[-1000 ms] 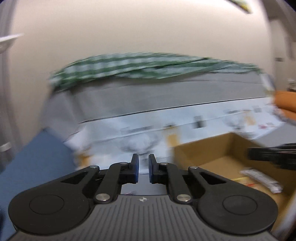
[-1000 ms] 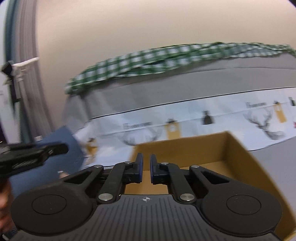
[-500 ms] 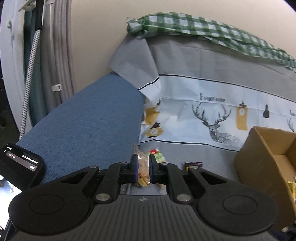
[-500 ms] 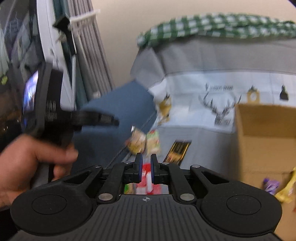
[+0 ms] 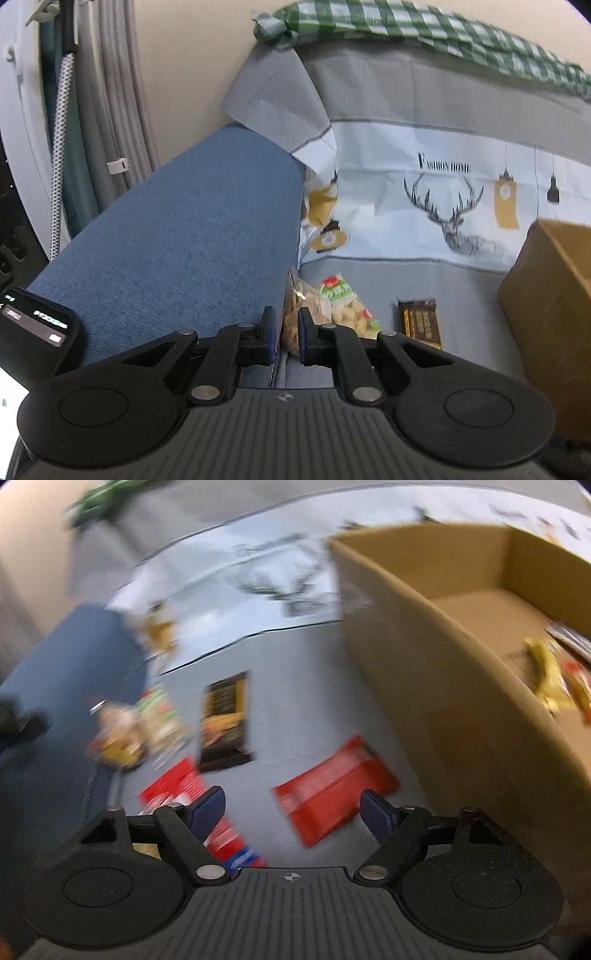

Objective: Organize snacks
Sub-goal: 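Move both open tools back toward the snack pile, then grasp the small red packet with the right tool while the left tool grasps the clear cookie bag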

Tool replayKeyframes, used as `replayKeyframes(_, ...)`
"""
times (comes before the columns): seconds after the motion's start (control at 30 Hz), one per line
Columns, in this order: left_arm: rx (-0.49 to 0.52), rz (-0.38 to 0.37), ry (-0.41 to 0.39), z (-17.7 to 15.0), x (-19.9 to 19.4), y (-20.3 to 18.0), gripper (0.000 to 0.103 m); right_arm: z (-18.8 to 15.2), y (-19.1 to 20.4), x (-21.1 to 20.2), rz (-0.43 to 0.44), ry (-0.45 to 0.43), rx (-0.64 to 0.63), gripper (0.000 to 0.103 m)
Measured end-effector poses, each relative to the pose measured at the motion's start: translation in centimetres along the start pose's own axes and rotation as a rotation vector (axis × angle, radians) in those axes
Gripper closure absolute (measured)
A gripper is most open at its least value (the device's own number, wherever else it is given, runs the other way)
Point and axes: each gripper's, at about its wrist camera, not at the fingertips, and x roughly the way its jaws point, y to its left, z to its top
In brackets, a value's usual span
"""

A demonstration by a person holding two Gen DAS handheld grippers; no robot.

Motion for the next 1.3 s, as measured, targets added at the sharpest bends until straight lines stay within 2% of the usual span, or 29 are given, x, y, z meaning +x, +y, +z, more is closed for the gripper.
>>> replayKeyframes(0.13, 0.065, 0.001, 0.03, -0.3, 1.4, -1.0, 0.089, 1.0, -0.6, 2.0, -0.052, 0.019, 0.112, 0.022)
replayKeyframes(0.2, 0.102, 0.009, 0.037, -0.4, 2.2, -1.7, 0.082, 1.3, -0.6, 2.9, -0.066, 0.028, 0.133, 0.022)
replayKeyframes(0.33, 0.199, 0.032, 0.034, -0.4, 4.0, -3.8, 0.053, 1.3, 0.2, 4.1, -0.094, 0.039, 0.099, 0.021)
replayKeyframes(0.37, 0.235, 0.047, 0.034, -0.5, 4.6, -4.5, 0.046, 1.3, 0.3, 4.2, -0.088, 0.038, 0.085, 0.027)
replayKeyframes(0.4, 0.27, 0.07, 0.038, -0.6, 5.3, -5.1, 0.045, 1.3, 0.4, 4.1, -0.079, 0.035, 0.076, 0.031)
replayKeyframes(0.47, 0.334, 0.114, 0.045, -0.8, 6.6, -6.1, 0.042, 1.1, 0.4, 3.9, -0.072, 0.03, 0.042, 0.056)
replayKeyframes(0.53, 0.393, 0.146, 0.051, -1.0, 7.8, -6.8, 0.039, 0.9, 0.5, 3.8, -0.078, 0.024, 0.003, 0.062)
replayKeyframes(0.6, 0.461, 0.177, 0.059, -1.5, 8.8, -7.6, 0.039, 1.1, 0.5, 3.8, -0.067, 0.016, -0.007, 0.073)
replayKeyframes(0.63, 0.493, 0.191, 0.065, -1.8, 9.2, -7.9, 0.038, 1.1, 0.6, 3.7, -0.066, 0.007, -0.021, 0.087)
replayKeyframes(0.7, 0.554, 0.221, 0.076, -2.3, 10.1, -8.4, 0.038, 1.1, 0.7, 3.3, -0.067, -0.005, -0.032, 0.098)
replayKeyframes(0.83, 0.638, 0.252, 0.094, -3.3, 11.2, -9.0, 0.038, 1.0, 0.7, 3.4, -0.066, 0.004, -0.068, 0.098)
replayKeyframes(0.9, 0.654, 0.255, 0.096, -3.5, 11.3, -9.0, 0.042, 0.8, 0.9, 3.4, -0.117, 0.0, -0.104, 0.096)
replayKeyframes(0.93, 0.658, 0.253, 0.097, -3.6, 11.3, -9.0, 0.044, 0.8, 1.0, 3.4, -0.134, -0.002, -0.108, 0.083)
replayKeyframes(0.97, 0.659, 0.25, 0.094, -3.6, 11.2, -8.9, 0.053, 0.9, 0.8, 3.4, -0.149, -0.012, -0.102, 0.061)
replayKeyframes(1.0, 0.652, 0.237, 0.099, -3.6, 11.1, -8.8, 0.054, 0.9, 0.7, 3.4, -0.156, -0.024, -0.097, 0.053)
replayKeyframes(1.07, 0.631, 0.222, 0.104, -3.4, 10.9, -8.5, 0.063, 1.1, 0.8, 4.1, -0.137, -0.006, -0.108, 0.045)
replayKeyframes(1.13, 0.601, 0.203, 0.101, -3.1, 10.2, -8.3, 0.065, 1.0, 0.8, 4.7, -0.134, 0.01, -0.112, 0.046)
replayKeyframes(1.2, 0.565, 0.19, 0.084, -2.5, 9.3, -7.9, 0.066, 0.8, 0.9, 4.7, -0.135, -0.008, -0.138, 0.051)
replayKeyframes(1.3, 0.474, 0.153, 0.054, -1.4, 7.3, -7.0, 0.067, 0.8, 0.8, 4.5, -0.09, -0.018, -0.146, 0.057)
